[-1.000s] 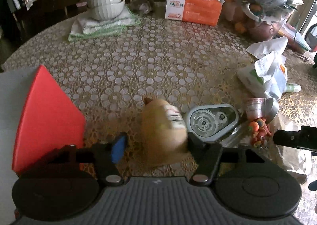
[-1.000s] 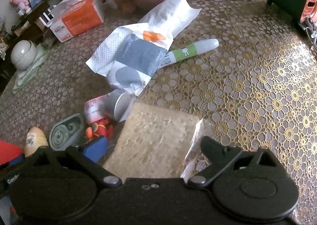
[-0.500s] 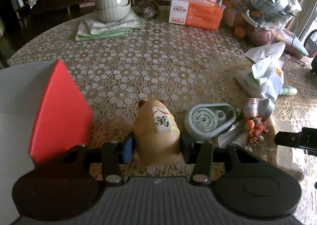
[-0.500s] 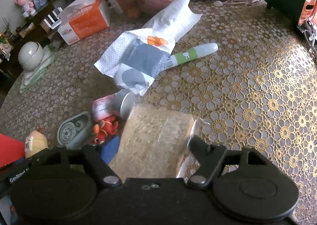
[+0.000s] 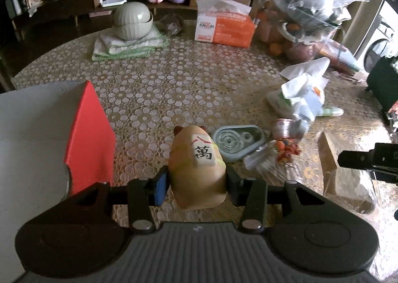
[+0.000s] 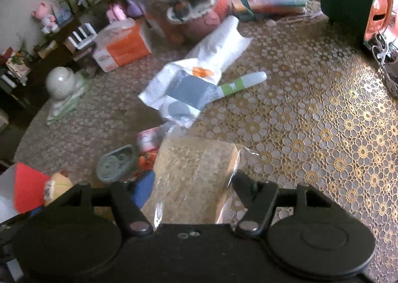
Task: Organize objects
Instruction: 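Grasp the tan sponge block with the right tool while the left grasps the beige cat figurine, then carry the sponge block and cat figurine over the red shoebox with both tools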
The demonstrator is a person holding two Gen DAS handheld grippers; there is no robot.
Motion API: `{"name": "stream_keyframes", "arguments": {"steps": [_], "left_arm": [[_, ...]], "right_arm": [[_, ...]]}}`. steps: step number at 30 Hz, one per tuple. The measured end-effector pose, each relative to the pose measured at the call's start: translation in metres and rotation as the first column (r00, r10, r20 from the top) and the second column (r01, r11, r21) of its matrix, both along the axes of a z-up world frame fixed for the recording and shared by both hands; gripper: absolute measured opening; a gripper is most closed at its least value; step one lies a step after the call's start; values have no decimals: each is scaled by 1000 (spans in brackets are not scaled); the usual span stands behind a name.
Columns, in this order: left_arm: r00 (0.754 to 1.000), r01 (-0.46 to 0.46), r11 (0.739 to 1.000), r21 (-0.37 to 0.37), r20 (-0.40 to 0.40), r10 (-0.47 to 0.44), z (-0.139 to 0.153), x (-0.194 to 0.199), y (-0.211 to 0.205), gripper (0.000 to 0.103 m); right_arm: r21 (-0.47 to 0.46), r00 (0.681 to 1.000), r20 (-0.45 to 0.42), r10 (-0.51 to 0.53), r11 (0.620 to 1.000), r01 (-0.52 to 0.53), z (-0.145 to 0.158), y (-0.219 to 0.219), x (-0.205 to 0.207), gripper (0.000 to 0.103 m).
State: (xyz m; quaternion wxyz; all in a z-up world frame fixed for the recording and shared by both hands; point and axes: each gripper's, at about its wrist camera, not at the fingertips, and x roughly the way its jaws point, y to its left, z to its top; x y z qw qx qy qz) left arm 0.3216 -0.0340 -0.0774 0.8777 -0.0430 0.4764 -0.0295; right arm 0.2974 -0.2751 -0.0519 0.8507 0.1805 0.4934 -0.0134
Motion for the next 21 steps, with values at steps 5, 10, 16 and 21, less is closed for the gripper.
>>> {"name": "stream_keyframes", "arguments": {"steps": [5,10,16,21], "left_arm": [[999,32,999,-9,21,-32,20,-18,0,46],[998,49,999,-21,37,-48,41,-38,9,46],[997,59,998,-19,57,-58,64,-62,33,46],[997,33,999,-3,76,-33,78,-77,63,46]], "right_arm": [[17,998,47,42,999,-43,28,9,-18,68],[31,991,89,96,995,-99,53,27,-32,68],[35,974,133,183,981,-189,81,62,-46,68],[12,953,162,254,966,-260,97,103,-53,68]]}}
